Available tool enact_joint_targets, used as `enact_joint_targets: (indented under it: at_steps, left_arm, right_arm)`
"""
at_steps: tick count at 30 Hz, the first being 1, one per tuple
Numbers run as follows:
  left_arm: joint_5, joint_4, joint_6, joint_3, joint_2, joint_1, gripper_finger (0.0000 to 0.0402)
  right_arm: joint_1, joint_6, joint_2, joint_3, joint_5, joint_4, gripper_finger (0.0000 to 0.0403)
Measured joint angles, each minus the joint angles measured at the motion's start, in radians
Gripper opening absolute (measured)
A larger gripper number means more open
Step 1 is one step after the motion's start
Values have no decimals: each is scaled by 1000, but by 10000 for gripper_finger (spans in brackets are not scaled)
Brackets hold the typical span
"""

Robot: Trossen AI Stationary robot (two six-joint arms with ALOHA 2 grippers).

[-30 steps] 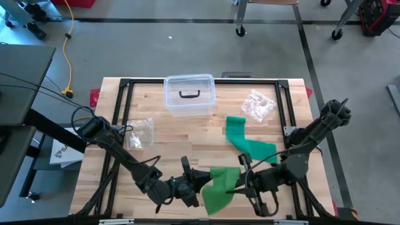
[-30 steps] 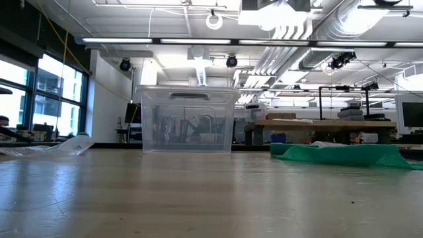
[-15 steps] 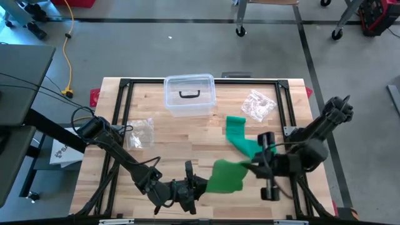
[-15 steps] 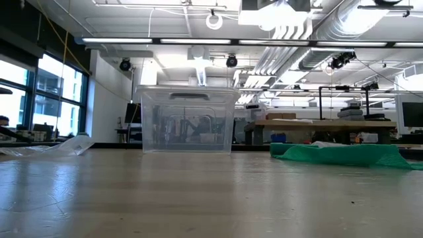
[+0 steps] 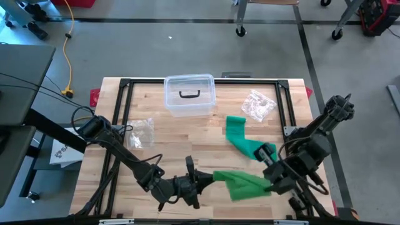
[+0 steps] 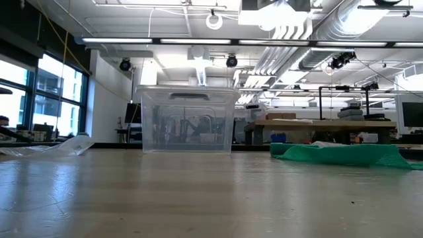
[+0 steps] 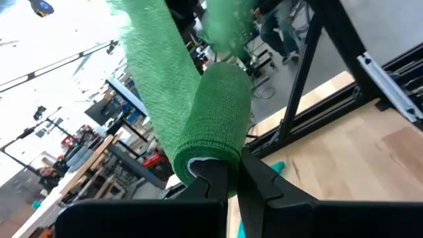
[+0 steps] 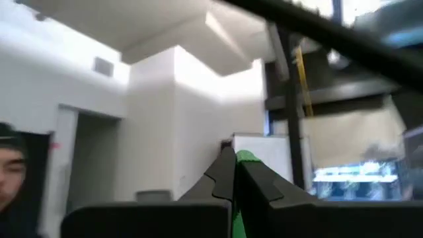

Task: Roll bandage
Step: Roll the green bandage

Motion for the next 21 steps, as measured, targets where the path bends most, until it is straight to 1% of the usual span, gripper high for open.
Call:
enact_joint_targets:
  at_steps: [3, 6, 8, 10, 15, 17, 21]
  left_arm:
    - [-19, -5, -3, 0, 0, 16, 4]
    - [-49, -6, -24, 0, 0, 35, 4]
    - [-46, -7, -36, 0, 0, 42, 4]
    - [-8, -13, -37, 0, 0, 45, 4]
    - [129, -18, -68, -1, 0, 45, 4]
    - [151, -17, -80, -1, 1, 46, 4]
    - [154, -23, -104, -1, 5, 58, 4]
  right_arm:
    - [0, 39, 11, 0, -3, -53, 0]
    - [0, 65, 33, 0, -7, -54, 0]
    - [0, 64, 44, 0, -8, -55, 0]
    - [-5, 53, 46, 0, -8, -55, 0]
    - [-32, 14, 44, 0, 1, -28, 0]
    - [-43, 13, 44, 0, 1, -2, 0]
    - [-65, 51, 59, 0, -1, 6, 0]
